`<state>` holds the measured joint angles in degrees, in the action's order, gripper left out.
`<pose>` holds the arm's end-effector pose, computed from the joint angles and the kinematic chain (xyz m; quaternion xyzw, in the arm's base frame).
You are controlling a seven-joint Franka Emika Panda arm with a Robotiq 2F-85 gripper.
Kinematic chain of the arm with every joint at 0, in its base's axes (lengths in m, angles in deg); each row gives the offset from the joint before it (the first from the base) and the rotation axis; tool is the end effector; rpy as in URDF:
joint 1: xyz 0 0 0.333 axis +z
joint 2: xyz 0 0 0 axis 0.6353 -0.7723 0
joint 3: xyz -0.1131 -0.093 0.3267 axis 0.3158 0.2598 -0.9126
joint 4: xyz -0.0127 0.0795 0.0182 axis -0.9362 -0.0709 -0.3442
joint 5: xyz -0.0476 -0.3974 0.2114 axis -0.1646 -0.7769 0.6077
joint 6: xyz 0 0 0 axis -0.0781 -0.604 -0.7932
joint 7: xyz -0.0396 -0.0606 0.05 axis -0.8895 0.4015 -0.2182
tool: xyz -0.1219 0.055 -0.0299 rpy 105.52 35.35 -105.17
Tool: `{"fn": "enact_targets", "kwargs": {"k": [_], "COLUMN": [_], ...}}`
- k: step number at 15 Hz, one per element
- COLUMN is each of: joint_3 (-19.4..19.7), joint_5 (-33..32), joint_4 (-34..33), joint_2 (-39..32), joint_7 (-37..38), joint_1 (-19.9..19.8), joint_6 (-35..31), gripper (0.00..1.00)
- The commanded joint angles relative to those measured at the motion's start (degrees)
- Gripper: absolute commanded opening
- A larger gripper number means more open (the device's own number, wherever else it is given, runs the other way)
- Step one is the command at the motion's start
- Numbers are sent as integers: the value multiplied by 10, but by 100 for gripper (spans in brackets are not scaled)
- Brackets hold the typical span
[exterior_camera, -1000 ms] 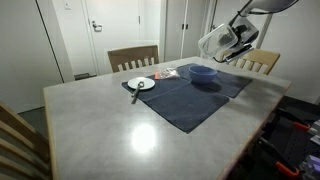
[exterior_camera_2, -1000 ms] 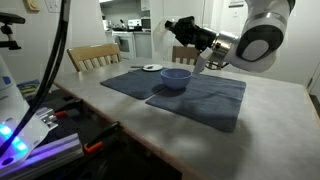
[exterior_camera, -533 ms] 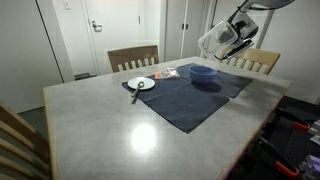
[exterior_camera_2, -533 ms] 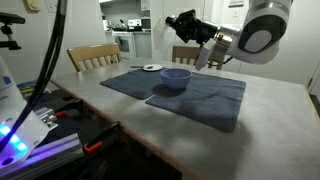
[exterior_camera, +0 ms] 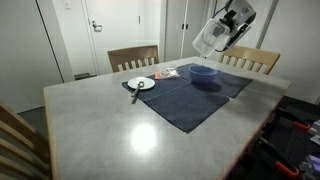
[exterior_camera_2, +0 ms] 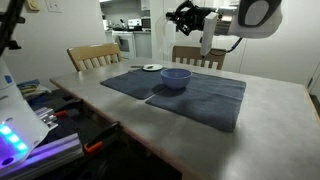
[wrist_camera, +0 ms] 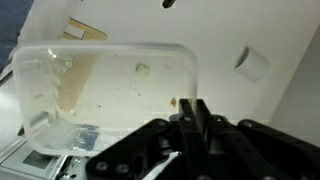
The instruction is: Pour the contents in the clear lunchbox into the blue bowl on the table
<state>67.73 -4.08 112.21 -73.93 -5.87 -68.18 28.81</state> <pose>0.6165 -0.2777 0.2573 -0.6301 -0.2548 -0.0894 0.7280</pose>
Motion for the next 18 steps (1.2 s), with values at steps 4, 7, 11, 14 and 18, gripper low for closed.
{"fn": "enact_targets", "kwargs": {"k": [4, 7, 11, 14, 18], "joint_3": [7, 4, -1, -6, -8], "joint_5": [1, 2, -11, -21, -44], "joint_4": [52, 68, 103, 141, 212], "joint_2": [77, 96, 124, 152, 202], "joint_7": [150, 220, 291, 333, 407], "joint_1": [57, 79, 115, 143, 194], "joint_6": [-123, -181, -264, -320, -442], "gripper": [2, 2, 2, 2, 2]}}
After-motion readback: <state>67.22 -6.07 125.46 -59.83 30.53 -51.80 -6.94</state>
